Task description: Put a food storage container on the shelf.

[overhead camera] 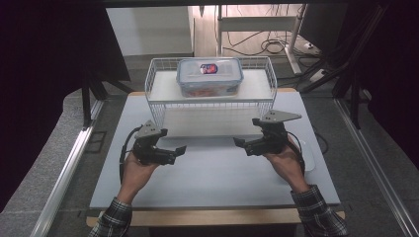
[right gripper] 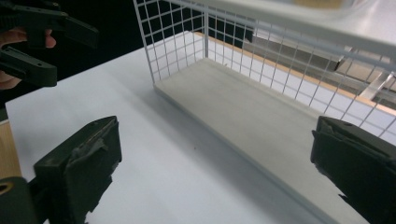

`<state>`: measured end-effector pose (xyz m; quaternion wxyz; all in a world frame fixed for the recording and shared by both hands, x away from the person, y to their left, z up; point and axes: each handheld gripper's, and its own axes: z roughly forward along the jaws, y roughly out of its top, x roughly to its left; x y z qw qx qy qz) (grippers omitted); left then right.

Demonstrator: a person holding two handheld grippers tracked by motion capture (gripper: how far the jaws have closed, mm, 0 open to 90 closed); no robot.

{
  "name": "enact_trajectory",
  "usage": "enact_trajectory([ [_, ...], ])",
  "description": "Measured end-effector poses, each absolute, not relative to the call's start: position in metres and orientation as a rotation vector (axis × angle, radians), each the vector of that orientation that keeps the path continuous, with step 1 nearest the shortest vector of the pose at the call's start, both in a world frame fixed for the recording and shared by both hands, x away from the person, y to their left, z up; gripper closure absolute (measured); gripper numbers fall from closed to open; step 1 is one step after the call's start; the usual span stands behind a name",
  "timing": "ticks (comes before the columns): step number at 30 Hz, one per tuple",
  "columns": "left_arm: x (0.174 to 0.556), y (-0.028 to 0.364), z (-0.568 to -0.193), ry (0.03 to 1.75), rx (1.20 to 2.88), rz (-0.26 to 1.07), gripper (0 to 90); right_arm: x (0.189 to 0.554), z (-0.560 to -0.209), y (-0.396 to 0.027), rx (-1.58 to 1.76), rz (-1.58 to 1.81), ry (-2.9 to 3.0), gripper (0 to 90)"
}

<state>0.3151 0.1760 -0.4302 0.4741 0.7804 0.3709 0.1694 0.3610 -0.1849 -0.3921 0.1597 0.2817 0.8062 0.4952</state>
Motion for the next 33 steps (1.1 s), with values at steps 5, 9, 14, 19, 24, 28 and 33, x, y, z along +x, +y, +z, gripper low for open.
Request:
enact_trajectory([
  [5,0.307,0.173,-0.437,0.906,1.922,0.427,5.0,0.351,-0.4,-0.19,0.814,1.42,2.311,0.1],
  [9,0.299,0.172,-0.444,0.898,1.918,0.444,4.2,0.344,-0.406,-0.194,0.82,1.417,2.306,0.2],
  [14,0.289,0.171,-0.454,0.904,1.921,0.453,3.0,0.334,-0.413,-0.196,0.834,1.387,2.327,1.6],
  [19,0.278,0.17,-0.464,0.92,1.918,0.459,0.8,0.321,-0.421,-0.197,0.837,1.378,2.331,1.6],
  [24,0.269,0.168,-0.469,0.915,1.931,0.465,0.5,0.312,-0.429,-0.202,0.83,1.364,2.327,1.6],
  [28,0.261,0.167,-0.472,0.896,1.948,0.513,0.5,0.307,-0.437,-0.205,0.835,1.359,2.321,1.6],
  [33,0.254,0.171,-0.481,0.901,1.952,0.533,0.5,0.303,-0.447,-0.209,0.842,1.344,2.314,2.6],
])
